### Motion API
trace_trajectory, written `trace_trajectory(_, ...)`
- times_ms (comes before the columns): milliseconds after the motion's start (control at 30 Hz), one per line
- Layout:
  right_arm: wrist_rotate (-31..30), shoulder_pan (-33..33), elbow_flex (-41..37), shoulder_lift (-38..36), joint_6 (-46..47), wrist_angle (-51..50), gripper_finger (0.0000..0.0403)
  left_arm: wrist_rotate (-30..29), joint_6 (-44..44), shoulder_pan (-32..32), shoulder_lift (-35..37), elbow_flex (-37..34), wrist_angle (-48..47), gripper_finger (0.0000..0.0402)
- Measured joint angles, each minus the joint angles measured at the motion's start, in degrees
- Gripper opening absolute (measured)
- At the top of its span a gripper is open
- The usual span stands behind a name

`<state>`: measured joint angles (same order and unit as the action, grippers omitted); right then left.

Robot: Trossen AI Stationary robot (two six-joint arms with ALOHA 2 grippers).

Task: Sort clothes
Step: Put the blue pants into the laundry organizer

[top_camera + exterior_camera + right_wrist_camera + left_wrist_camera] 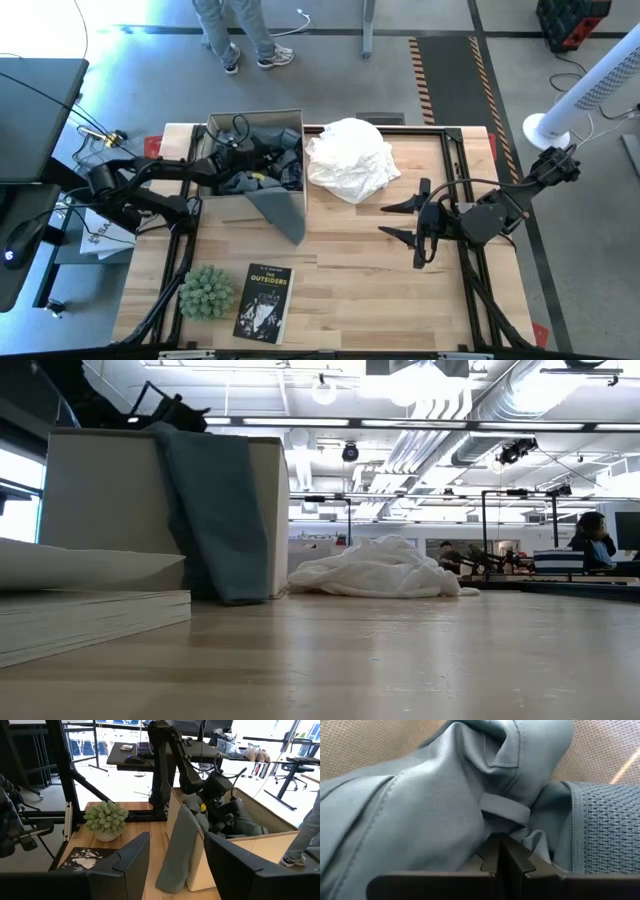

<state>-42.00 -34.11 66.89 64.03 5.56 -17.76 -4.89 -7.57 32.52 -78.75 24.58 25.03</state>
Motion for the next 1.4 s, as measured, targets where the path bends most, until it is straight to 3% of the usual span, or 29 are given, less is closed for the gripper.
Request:
trace_trajectory(200, 0.0, 0.0, 0.0, 0.0, 0.2, 0.0, 0.0185, -0.2, 3.8, 0.1, 5.7, 6.5, -9.2, 0.0001)
trace_trajectory(367, 0.0, 0.0, 0.0, 0.0, 0.9, 0.0, 0.0185, -0.9, 11.2, -0.3, 13.8, 20.1, -27.5, 0.0001)
trace_trajectory(533, 0.0, 0.0, 0.0, 0.0, 1.5, 0.0, 0.0185, -2.7, 19.4, -4.5, 16.9, 34.1, -49.5, 0.0001)
trace_trajectory(633, 0.0, 0.0, 0.0, 0.0, 1.5, 0.0, 0.0185, -2.9, 26.0, -10.7, 16.9, 38.8, -59.8, 0.0001)
trace_trajectory(733, 0.0, 0.0, 0.0, 0.0, 1.0, 0.0, 0.0185, -2.0, 33.1, -19.8, 16.8, 39.1, -66.6, 0.0012)
trace_trajectory(867, 0.0, 0.0, 0.0, 0.0, 1.0, 0.0, 0.0185, -2.0, 33.0, -32.0, 16.1, 38.9, -71.8, 0.005)
trace_trajectory(1000, 0.0, 0.0, 0.0, 0.0, 1.8, -0.9, 0.0185, -6.4, 23.9, -43.7, 14.6, 38.9, -76.8, 0.0106)
trace_trajectory(1133, -0.1, 0.0, 0.0, 0.1, 1.9, -1.3, 0.0185, -15.6, 19.7, -55.1, 10.2, 38.9, -84.5, 0.0157)
trace_trajectory(1267, -0.1, 0.0, 0.0, 0.2, 1.5, -1.3, 0.0185, -22.5, 22.3, -61.8, 3.1, 38.9, -88.1, 0.0191)
trace_trajectory(1400, -0.1, 0.0, 0.0, 0.2, 1.5, -1.3, 0.0185, -27.8, 29.3, -63.6, -4.4, 38.9, -88.4, 0.0214)
